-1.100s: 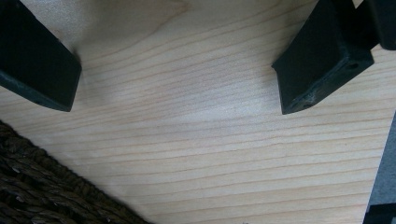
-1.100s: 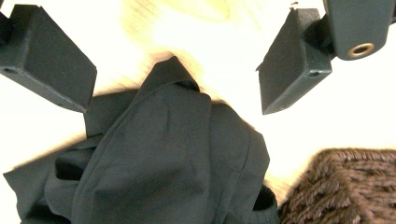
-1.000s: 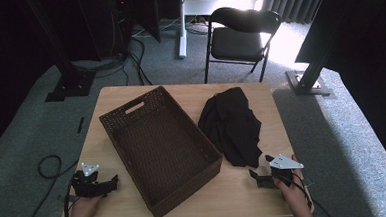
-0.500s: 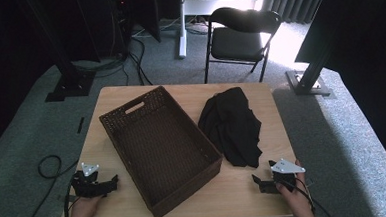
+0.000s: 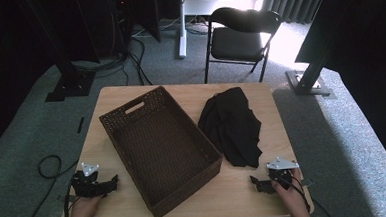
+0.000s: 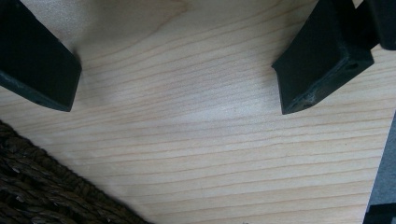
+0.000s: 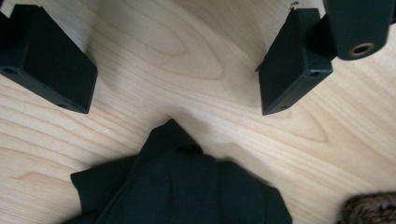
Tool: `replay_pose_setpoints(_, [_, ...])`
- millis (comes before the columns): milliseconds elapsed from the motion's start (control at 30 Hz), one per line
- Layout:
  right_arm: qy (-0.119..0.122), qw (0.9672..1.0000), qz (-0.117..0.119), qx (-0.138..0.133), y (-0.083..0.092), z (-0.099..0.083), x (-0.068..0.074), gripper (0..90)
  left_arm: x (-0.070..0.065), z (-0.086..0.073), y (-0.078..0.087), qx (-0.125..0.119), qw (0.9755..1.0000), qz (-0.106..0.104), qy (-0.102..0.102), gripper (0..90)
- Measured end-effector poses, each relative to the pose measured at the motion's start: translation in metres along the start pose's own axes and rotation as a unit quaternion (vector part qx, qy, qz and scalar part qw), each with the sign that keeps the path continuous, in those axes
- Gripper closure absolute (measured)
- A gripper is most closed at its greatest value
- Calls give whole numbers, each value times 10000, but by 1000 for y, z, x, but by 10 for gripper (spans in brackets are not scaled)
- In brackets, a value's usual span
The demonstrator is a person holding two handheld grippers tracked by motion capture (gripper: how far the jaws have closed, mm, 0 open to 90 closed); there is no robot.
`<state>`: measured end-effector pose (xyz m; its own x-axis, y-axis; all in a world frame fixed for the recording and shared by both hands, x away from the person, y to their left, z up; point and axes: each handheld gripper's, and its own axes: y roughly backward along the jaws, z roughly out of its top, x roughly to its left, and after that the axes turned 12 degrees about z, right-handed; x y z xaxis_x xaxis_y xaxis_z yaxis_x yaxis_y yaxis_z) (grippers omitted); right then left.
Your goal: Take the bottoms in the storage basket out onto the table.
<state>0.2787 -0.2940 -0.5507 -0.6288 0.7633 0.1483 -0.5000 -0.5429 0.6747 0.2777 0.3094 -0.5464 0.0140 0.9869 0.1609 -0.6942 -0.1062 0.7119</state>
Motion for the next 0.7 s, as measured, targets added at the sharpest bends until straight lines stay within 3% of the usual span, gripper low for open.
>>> replay_pose_setpoints(300, [-364,9987,-356,-77,-3,3,-1,111,0,0,0,0,10000,0,1,2])
replay_pose_setpoints(700, [-415,9982,-418,-92,-4,4,-1,111,0,0,0,-6,10000,-1,3,2])
